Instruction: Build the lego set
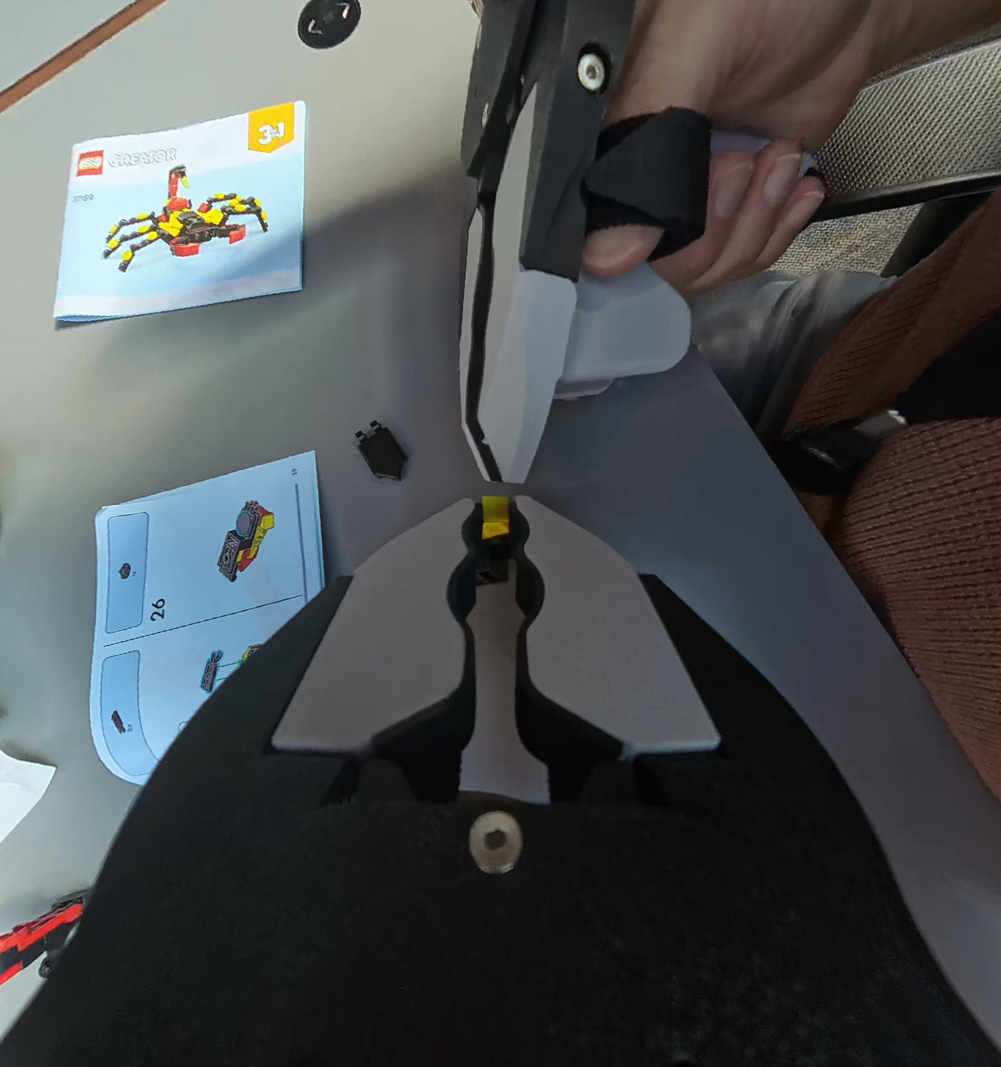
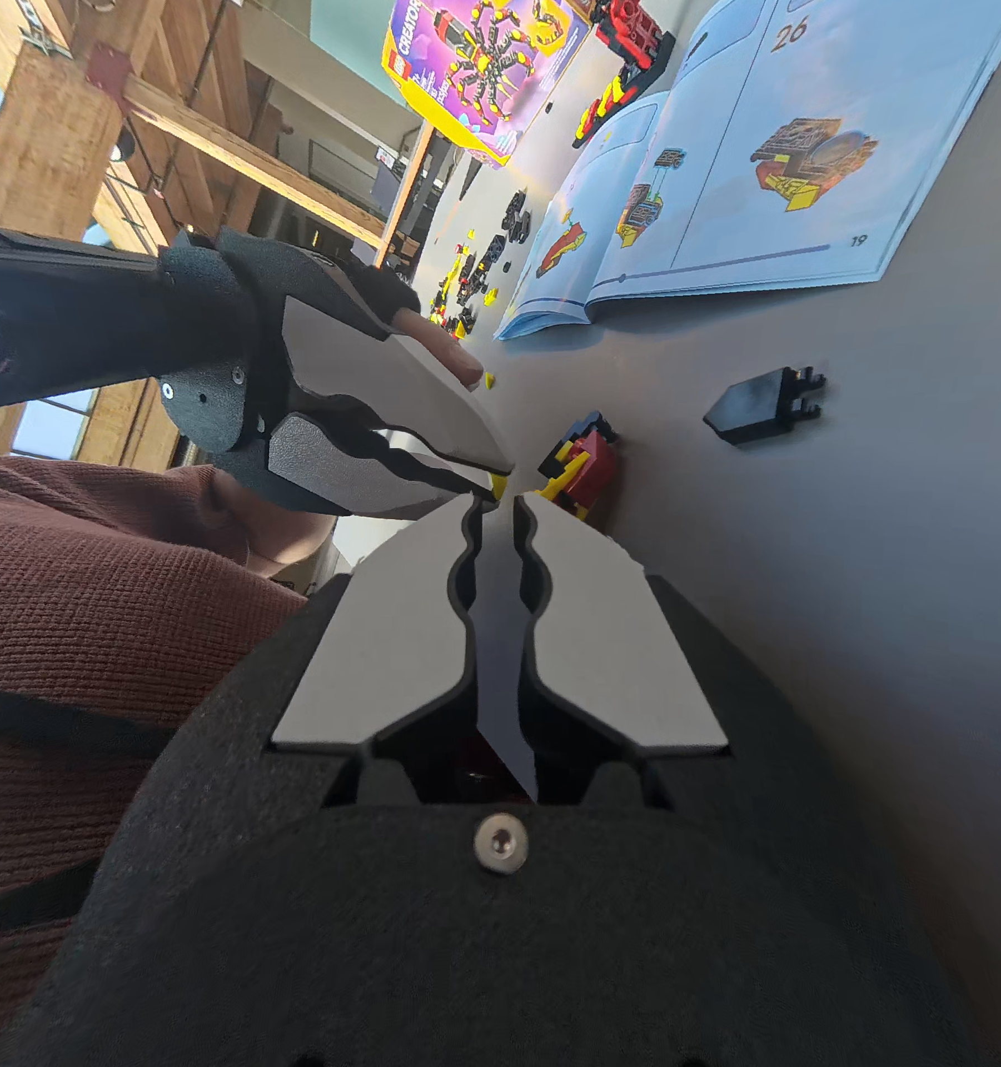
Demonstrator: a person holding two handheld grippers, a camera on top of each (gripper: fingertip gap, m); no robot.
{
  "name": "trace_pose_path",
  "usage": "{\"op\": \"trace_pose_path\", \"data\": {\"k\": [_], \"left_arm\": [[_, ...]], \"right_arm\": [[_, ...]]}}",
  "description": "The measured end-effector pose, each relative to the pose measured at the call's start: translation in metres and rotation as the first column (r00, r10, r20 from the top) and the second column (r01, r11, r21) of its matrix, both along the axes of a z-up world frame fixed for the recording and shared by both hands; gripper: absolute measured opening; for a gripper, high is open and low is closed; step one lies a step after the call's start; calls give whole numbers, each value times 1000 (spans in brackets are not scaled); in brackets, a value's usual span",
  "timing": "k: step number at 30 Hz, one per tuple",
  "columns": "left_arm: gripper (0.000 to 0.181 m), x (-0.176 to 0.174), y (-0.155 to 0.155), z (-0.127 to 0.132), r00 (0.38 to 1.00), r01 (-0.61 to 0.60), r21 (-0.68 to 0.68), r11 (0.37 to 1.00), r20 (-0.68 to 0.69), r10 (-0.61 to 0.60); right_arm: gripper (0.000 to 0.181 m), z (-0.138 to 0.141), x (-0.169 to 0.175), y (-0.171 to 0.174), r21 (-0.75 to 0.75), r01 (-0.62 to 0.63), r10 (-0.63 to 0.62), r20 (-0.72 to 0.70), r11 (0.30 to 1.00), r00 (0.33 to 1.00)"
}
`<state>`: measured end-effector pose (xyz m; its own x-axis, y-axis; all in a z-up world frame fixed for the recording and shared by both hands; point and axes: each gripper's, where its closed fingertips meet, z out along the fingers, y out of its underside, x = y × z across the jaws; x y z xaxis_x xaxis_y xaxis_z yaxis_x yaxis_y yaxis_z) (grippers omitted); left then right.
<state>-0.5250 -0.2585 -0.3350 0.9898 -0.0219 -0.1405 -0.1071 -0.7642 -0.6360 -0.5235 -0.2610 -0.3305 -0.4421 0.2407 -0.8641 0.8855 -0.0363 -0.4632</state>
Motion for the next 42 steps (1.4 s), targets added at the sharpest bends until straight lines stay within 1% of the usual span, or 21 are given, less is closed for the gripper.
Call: {"op": "trace_pose_path", "data": {"k": [1,3,5,9,14,19,22,25,27,30,33,35,37,40,41,42], "left_arm": [[8,1,0,3,1000,-1,16,1000,-20,1],[8,2,-1,6,998,-6,36,999,-56,8],[8,4,-1,7,998,-13,52,999,-55,16],[8,4,0,10,999,-18,74,997,-42,21],[8,3,-1,11,999,-16,80,997,-49,20],[5,4,2,12,999,-9,99,995,-45,14],[8,3,-3,8,999,-18,71,997,-42,21],[17,-2,-24,0,997,-52,-5,999,-62,52],[22,-9,-46,3,989,-133,-12,991,-68,132],[19,-21,-77,16,957,-285,52,957,-44,287],[13,-29,-99,36,918,-374,130,918,-86,386],[11,-18,-99,37,923,-370,171,913,-38,382],[12,-11,-92,24,932,-354,172,919,-23,363],[17,-11,-68,6,950,-278,169,946,-95,296],[18,-9,-59,0,961,-248,157,956,-80,263],[18,-5,-50,-5,972,-225,146,963,-41,233]], "right_arm": [[9,1,-1,0,-15,6,-6,4,1000,1000],[3,7,-4,2,-53,21,-22,-20,998,1000],[2,9,-4,2,-63,14,-15,-22,998,1000],[5,8,2,-5,-46,-34,33,-28,998,999],[7,6,0,-5,-35,-17,16,-28,999,999],[6,10,0,-4,-74,-7,6,-14,997,1000],[11,3,-2,1,-20,-4,4,-32,1000,999],[9,0,-8,13,70,26,-19,-107,997,994],[9,1,-11,21,103,37,-22,-143,994,989],[9,0,-16,33,172,59,-21,-210,983,977],[9,0,-15,38,238,59,10,-276,969,961],[9,-5,-8,33,291,30,60,-297,956,953],[11,-10,-3,25,324,16,93,-318,946,943],[15,-18,0,7,346,-38,141,-279,937,950],[20,-23,-2,3,380,-45,156,-266,924,951],[21,-27,-4,0,409,-50,169,-260,911,951]]}}
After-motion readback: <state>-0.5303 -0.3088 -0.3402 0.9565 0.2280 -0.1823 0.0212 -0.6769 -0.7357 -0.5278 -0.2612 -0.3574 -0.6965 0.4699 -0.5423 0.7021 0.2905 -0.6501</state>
